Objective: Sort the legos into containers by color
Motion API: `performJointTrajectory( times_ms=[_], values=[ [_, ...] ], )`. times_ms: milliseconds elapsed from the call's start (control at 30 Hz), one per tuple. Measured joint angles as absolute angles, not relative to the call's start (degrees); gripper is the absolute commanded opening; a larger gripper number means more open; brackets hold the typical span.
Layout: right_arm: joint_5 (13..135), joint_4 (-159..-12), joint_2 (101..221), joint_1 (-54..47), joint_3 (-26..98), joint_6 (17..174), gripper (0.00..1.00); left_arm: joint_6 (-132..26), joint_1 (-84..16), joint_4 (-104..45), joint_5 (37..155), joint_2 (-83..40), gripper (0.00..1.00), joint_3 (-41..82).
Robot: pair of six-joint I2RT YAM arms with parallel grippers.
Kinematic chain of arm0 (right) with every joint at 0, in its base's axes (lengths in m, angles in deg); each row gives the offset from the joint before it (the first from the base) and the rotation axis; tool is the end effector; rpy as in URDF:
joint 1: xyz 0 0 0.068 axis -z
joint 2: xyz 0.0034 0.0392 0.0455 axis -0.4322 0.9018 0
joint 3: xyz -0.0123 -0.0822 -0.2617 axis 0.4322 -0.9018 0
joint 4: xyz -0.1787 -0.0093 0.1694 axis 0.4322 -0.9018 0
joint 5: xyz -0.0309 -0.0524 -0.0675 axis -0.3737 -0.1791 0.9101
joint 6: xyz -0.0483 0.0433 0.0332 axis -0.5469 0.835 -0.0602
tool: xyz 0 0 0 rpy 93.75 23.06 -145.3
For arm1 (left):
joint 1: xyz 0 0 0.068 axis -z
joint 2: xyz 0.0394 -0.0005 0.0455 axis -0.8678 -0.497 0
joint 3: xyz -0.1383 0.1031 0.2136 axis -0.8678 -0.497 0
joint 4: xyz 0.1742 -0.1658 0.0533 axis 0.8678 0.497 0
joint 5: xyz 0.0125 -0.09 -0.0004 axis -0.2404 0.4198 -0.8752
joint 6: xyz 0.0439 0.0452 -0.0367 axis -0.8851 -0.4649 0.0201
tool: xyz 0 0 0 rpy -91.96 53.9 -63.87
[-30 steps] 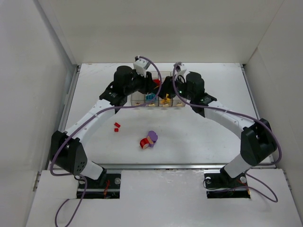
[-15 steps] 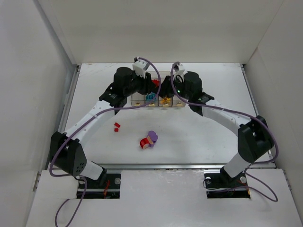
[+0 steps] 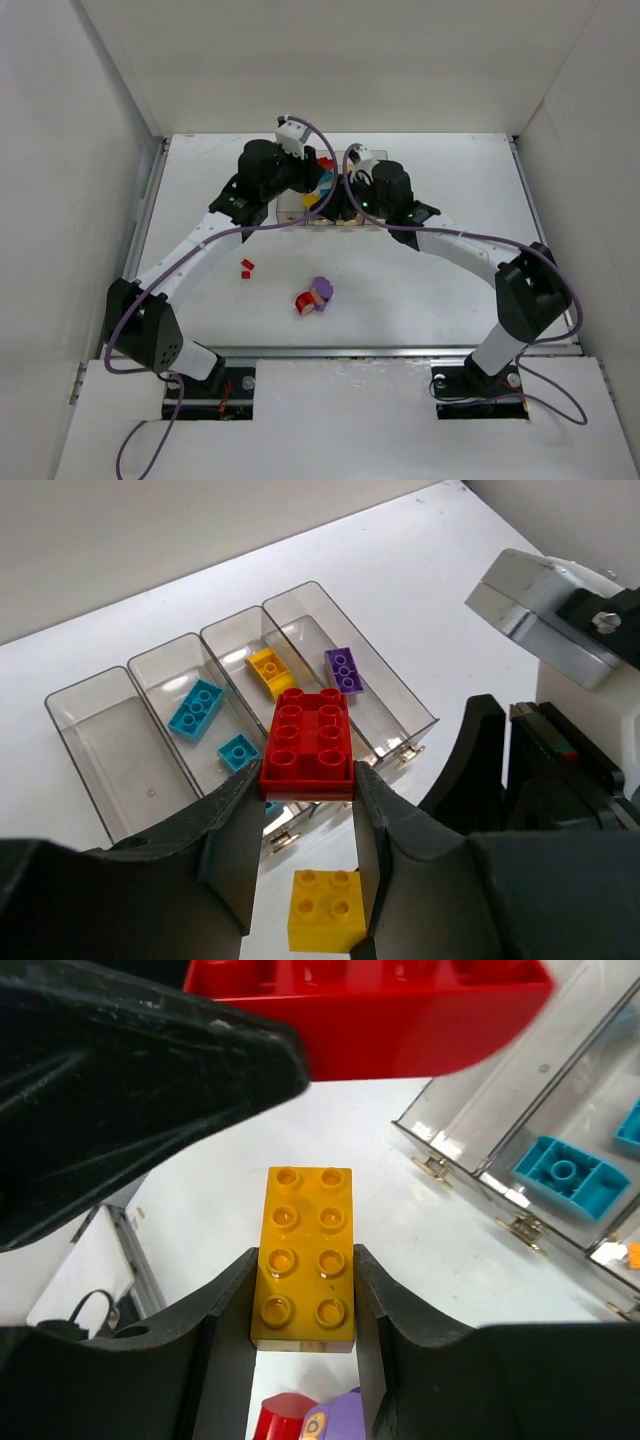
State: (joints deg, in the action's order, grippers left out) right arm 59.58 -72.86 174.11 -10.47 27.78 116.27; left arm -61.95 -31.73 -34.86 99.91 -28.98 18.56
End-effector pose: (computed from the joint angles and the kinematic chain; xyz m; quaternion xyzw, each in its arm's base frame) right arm 0.3073 0.2520 0.2961 -0.1752 0.7661 0.4443 0.4300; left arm 0.3052 -0.1801 0.3772 0.2316 0.6962 -0.2589 0.6282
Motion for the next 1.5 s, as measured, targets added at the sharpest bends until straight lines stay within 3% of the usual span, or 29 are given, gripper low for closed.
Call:
performJointTrajectory(
  times_ms=[300, 633, 733, 867, 933, 1000, 1067, 1100, 1167, 1233, 1367, 1467, 1500],
  values=[
    [68.4, -82.6, 175.3, -8.0, 31.9, 114.7, 0.00, -64.7, -34.1, -35.1, 88.3, -29.0, 0.00, 17.5],
    [82.9, -87.6, 191.4, -1.5, 50.0, 114.5, 0.00, -66.6, -35.1, -40.4, 81.9, -35.0, 0.00, 10.0],
    [83.8, -89.8, 197.0, -0.2, 55.4, 114.3, 0.13, -67.9, -35.3, -42.2, 81.0, -38.4, 0.00, 8.2],
    [83.4, -91.9, 202.4, 1.1, 59.7, 113.8, 0.16, -68.8, -36.3, -44.7, 81.1, -41.0, 0.00, 7.5],
    [83.9, -93.2, 203.5, 1.2, 59.9, 113.6, 0.27, -69.3, -36.8, -46.4, 81.1, -41.5, 0.00, 7.5],
    [84.0, -94.4, 204.1, 1.2, 59.9, 113.5, 0.45, -69.9, -37.2, -48.1, 81.1, -42.0, 0.00, 7.5],
    [83.9, -95.4, 204.2, 1.2, 59.9, 113.4, 0.60, -70.2, -37.5, -49.1, 81.1, -42.4, 0.10, 7.5],
    [83.9, -95.7, 204.2, 1.2, 60.1, 113.3, 0.69, -70.4, -37.6, -49.2, 81.1, -42.7, 0.22, 7.5],
    [83.5, -96.1, 204.2, 1.2, 60.7, 113.0, 0.75, -70.5, -37.7, -49.3, 81.2, -43.3, 0.30, 7.6],
    [83.0, -96.1, 204.2, 1.2, 61.5, 112.7, 0.76, -70.5, -37.7, -49.0, 81.4, -44.2, 0.39, 7.6],
    [82.7, -96.1, 204.2, 1.2, 62.7, 112.4, 0.77, -70.6, -37.7, -47.9, 82.5, -45.3, 0.44, 7.6],
    [82.7, -96.5, 204.2, 1.2, 63.3, 112.3, 0.77, -70.5, -37.7, -47.5, 83.1, -45.4, 0.55, 7.8],
    [82.6, -96.7, 204.2, 1.2, 63.6, 112.3, 0.77, -70.5, -37.7, -47.4, 83.3, -45.4, 0.63, 8.0]
  ],
)
